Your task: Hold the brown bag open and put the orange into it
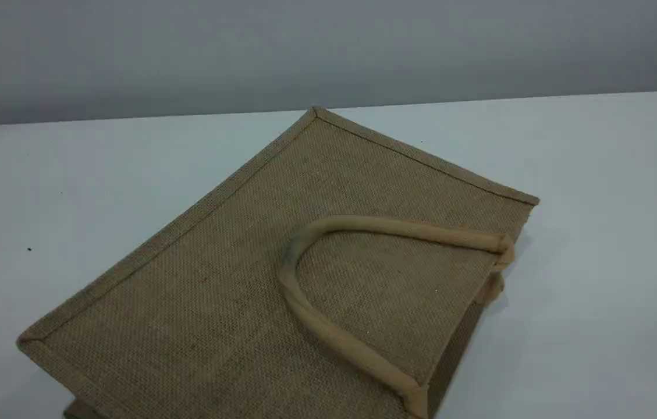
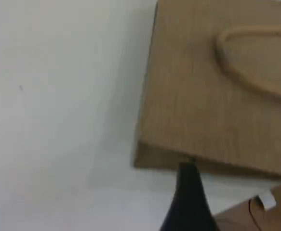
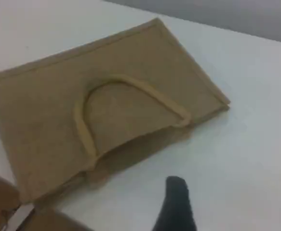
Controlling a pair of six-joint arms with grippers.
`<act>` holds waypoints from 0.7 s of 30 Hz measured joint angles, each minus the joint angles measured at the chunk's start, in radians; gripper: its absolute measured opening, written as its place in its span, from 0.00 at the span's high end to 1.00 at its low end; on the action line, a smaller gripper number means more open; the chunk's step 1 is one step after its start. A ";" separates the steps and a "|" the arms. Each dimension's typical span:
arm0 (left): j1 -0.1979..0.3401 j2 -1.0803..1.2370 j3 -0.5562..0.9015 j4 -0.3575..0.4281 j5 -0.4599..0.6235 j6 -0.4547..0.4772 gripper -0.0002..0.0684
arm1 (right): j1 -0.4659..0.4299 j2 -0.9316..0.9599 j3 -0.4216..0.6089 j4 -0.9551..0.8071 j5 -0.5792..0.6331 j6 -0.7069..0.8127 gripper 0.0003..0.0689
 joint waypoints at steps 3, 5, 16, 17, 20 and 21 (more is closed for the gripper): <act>0.000 0.000 0.005 0.000 -0.004 0.000 0.33 | -0.080 0.000 0.000 0.001 0.000 0.000 0.29; 0.000 0.000 0.005 0.008 -0.003 0.000 0.33 | -0.142 0.000 0.000 0.002 0.000 0.000 0.29; 0.000 0.000 0.003 0.018 -0.003 0.001 0.33 | -0.433 0.000 0.000 0.003 0.000 0.000 0.29; 0.000 0.000 0.003 0.018 -0.003 0.001 0.33 | -0.434 0.000 0.000 0.003 0.000 0.000 0.29; 0.000 0.000 0.003 0.018 -0.003 0.001 0.33 | -0.430 0.000 0.000 0.003 0.000 0.000 0.29; 0.000 0.000 0.003 0.018 -0.003 0.001 0.33 | -0.430 0.000 0.000 0.003 0.000 0.000 0.29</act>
